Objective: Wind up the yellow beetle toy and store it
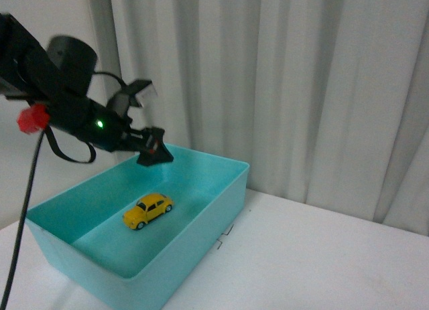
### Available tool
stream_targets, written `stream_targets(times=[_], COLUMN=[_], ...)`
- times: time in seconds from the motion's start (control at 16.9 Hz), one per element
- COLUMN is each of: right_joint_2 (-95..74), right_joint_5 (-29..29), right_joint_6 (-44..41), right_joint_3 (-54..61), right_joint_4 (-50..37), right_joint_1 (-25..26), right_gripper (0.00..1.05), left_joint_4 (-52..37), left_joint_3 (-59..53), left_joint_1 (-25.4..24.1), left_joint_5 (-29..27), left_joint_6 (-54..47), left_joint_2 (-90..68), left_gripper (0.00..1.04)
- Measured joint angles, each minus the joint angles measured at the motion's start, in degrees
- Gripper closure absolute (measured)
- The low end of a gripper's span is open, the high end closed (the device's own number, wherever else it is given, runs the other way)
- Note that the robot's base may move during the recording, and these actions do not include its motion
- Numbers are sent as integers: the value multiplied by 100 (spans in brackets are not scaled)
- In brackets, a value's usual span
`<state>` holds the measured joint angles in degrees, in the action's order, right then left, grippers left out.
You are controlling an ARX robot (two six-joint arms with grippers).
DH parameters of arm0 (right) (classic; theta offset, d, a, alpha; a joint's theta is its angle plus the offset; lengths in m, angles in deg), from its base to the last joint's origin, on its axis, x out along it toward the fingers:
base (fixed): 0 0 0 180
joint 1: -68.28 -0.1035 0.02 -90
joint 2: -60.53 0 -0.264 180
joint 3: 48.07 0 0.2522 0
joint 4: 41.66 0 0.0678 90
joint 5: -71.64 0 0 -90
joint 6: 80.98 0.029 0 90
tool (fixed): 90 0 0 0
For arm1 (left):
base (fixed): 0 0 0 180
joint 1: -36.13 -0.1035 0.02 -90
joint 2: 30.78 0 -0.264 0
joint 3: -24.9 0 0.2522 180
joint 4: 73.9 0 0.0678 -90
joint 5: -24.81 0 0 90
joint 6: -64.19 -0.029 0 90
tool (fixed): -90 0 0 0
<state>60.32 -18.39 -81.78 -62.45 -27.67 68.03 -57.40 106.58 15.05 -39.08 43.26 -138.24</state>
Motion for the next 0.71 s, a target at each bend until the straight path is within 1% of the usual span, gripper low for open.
stream_targets(times=[0.18,0.24,0.3,0.36,0.41,0.47,0.53,0.59,0.71], right_joint_2=[0,0,0,0,0,0,0,0,0], right_joint_5=[0,0,0,0,4,2,2,0,0], right_joint_6=[0,0,0,0,0,0,0,0,2], right_joint_3=[0,0,0,0,0,0,0,0,0], right_joint_4=[0,0,2,4,0,-2,0,-2,2], right_joint_1=[0,0,0,0,0,0,0,0,0], right_gripper=[6,6,6,6,6,6,6,6,6], left_joint_4=[225,-66,-1753,-2889,-3661,-3947,-4013,-4002,-3873], left_joint_3=[-496,-754,-1523,-2428,-3353,-3917,-4382,-4784,-5370], left_joint_1=[-555,-826,-927,-997,-1025,-907,-612,-297,129], left_joint_5=[938,1191,647,450,455,358,120,-116,-621], left_joint_6=[24,111,579,1117,1576,1788,1912,1958,2033], left_joint_2=[1290,1720,2210,2837,3602,4207,4747,5080,5560], left_gripper=[7,8,18,29,42,52,65,78,101])
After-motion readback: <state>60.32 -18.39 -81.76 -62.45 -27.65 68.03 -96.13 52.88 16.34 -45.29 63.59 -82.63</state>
